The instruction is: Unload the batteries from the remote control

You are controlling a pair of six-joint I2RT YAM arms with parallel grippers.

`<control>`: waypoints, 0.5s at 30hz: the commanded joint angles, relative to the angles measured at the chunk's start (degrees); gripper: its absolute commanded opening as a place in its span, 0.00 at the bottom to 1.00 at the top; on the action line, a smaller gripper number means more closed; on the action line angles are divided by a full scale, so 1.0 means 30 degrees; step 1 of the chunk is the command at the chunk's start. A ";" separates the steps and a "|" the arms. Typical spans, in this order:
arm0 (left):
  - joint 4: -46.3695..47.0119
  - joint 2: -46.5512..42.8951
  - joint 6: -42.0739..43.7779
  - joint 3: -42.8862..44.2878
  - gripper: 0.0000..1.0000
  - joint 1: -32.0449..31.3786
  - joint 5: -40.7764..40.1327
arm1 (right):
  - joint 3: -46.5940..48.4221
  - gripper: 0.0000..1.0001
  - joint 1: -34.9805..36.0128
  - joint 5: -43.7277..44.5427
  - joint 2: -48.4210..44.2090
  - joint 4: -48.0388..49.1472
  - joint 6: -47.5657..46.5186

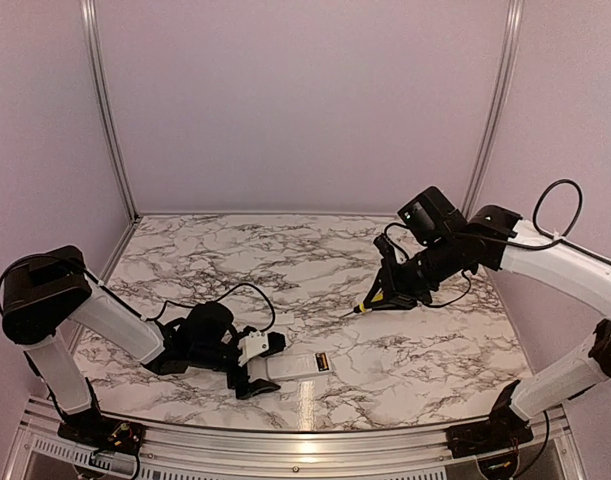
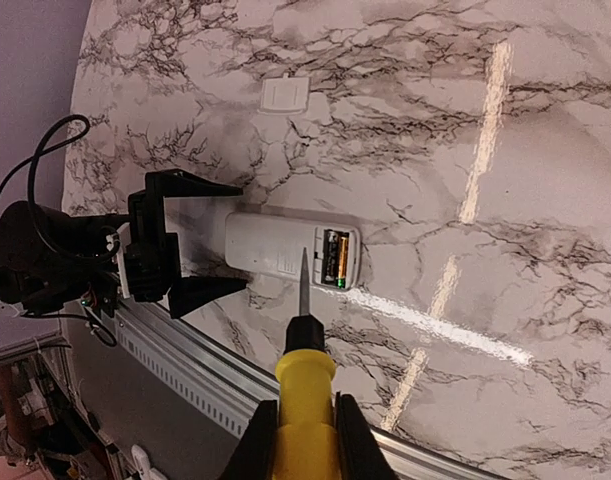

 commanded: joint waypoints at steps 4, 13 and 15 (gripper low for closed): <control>0.0199 0.1304 -0.0045 0.0862 0.94 -0.0071 0.0355 | -0.0279 0.00 0.0220 0.0588 -0.0822 -0.0212 0.0697; -0.1060 0.2142 0.0347 0.1969 0.80 -0.0071 0.1570 | -0.0516 0.00 0.0316 0.0539 -0.0994 -0.0091 0.0858; -0.1519 0.2372 0.0430 0.2205 0.77 -0.0071 0.1910 | -0.0573 0.00 0.0345 0.0537 -0.0974 -0.0030 0.0859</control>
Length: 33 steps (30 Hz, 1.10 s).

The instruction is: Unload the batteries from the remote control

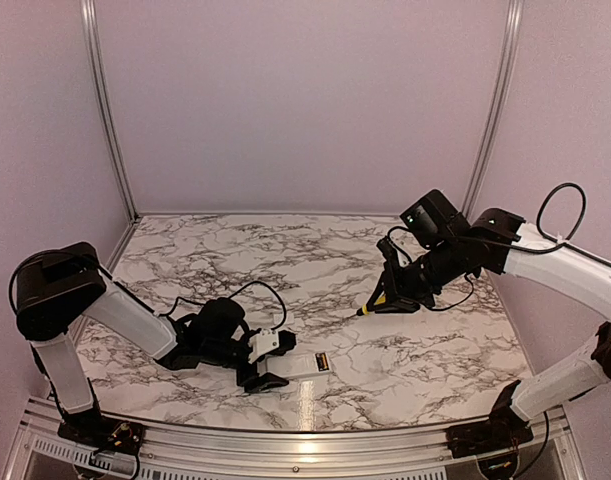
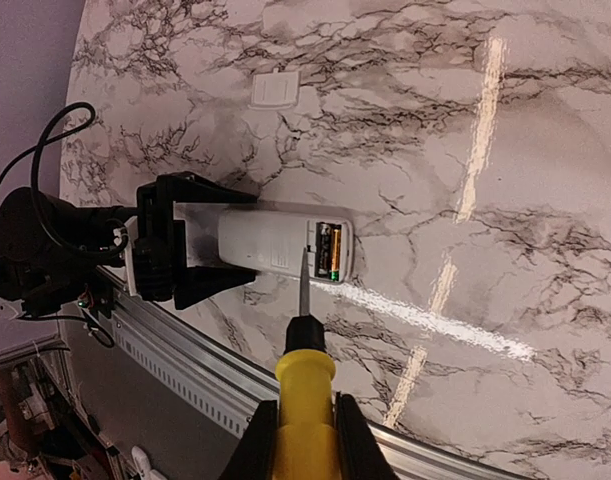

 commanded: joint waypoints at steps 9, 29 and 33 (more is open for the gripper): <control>-0.1728 0.1146 -0.0060 0.0843 0.69 -0.0071 0.1527 | -0.0181 0.00 0.0207 0.0203 -0.0404 0.0235 0.0349; -0.2437 0.0110 -0.0060 0.0984 0.50 -0.0226 0.0164 | 0.1156 0.00 0.1205 -0.1068 0.3048 -0.0646 -0.1075; -0.2868 -0.0038 0.0130 0.1220 0.46 -0.0415 -0.0441 | 0.1781 0.00 0.1440 -0.1031 0.4146 -0.0977 -0.1287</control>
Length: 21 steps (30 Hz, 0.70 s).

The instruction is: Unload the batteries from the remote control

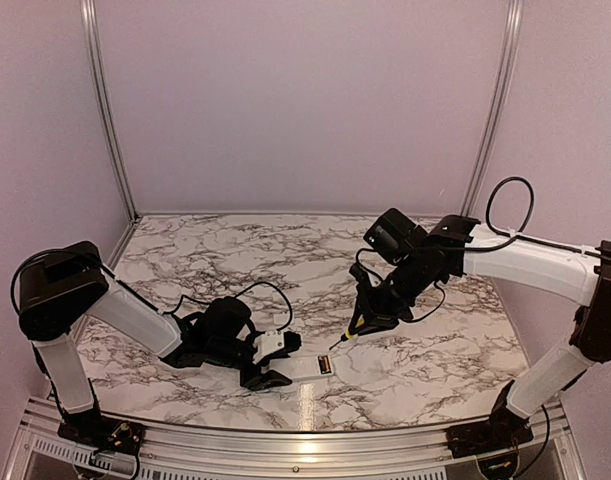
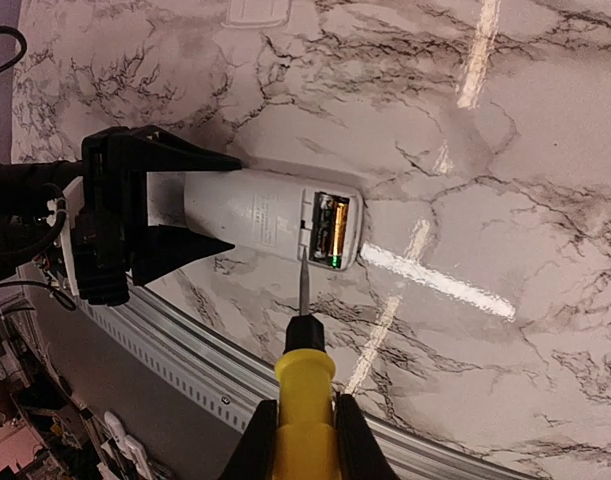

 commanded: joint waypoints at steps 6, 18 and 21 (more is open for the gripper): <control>-0.1747 -0.0774 0.0142 0.0427 0.36 -0.0364 -0.1315 | 0.1858 0.00 0.0664 -0.0241 0.1754 -0.1021 -0.0731; -0.2714 -0.0564 -0.0145 0.1191 0.25 -0.0523 -0.1330 | 0.1879 0.00 0.0740 0.0181 0.2724 -0.1157 -0.0288; -0.2853 -0.0405 -0.0310 0.1433 0.15 -0.0519 -0.1228 | 0.1997 0.00 0.0740 0.0291 0.3006 -0.1062 -0.0293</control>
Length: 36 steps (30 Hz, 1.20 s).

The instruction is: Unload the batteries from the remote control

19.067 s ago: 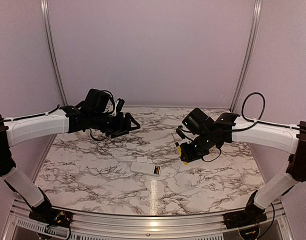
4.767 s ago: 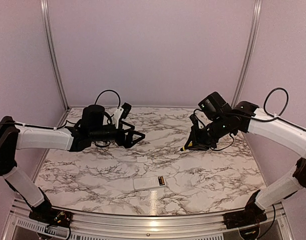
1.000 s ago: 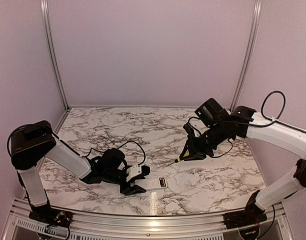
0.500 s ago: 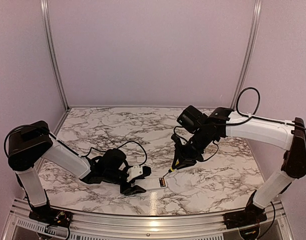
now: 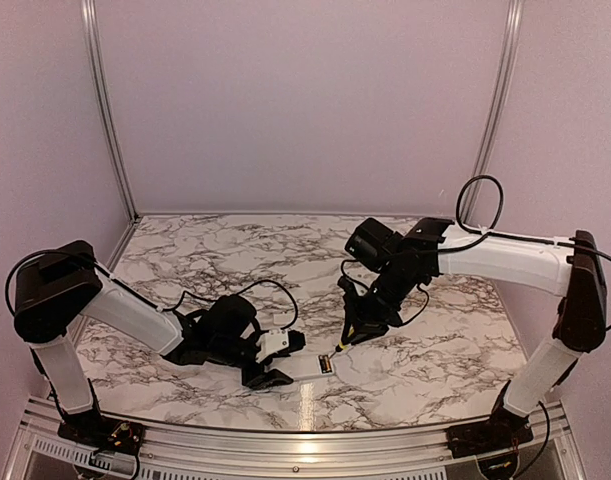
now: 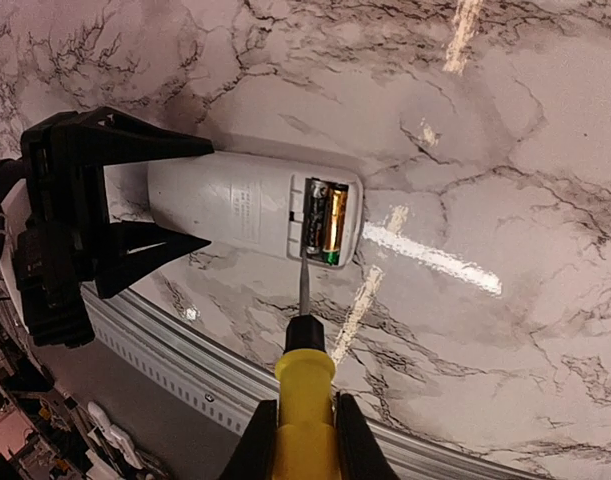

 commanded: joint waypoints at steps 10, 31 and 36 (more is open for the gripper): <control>-0.1399 0.0055 -0.0496 0.1019 0.00 -0.0075 -0.0150 | 0.0900 0.00 0.0186 0.0812 0.1107 0.0121 0.0472; -0.1874 0.0289 -0.0789 0.1605 0.00 -0.0083 -0.0254 | 0.1901 0.00 0.0201 0.1463 0.1969 -0.0396 0.0249; -0.1966 0.0320 -0.0866 0.1650 0.00 -0.0096 -0.0335 | 0.1858 0.00 0.0230 0.1465 0.2124 -0.0518 0.0065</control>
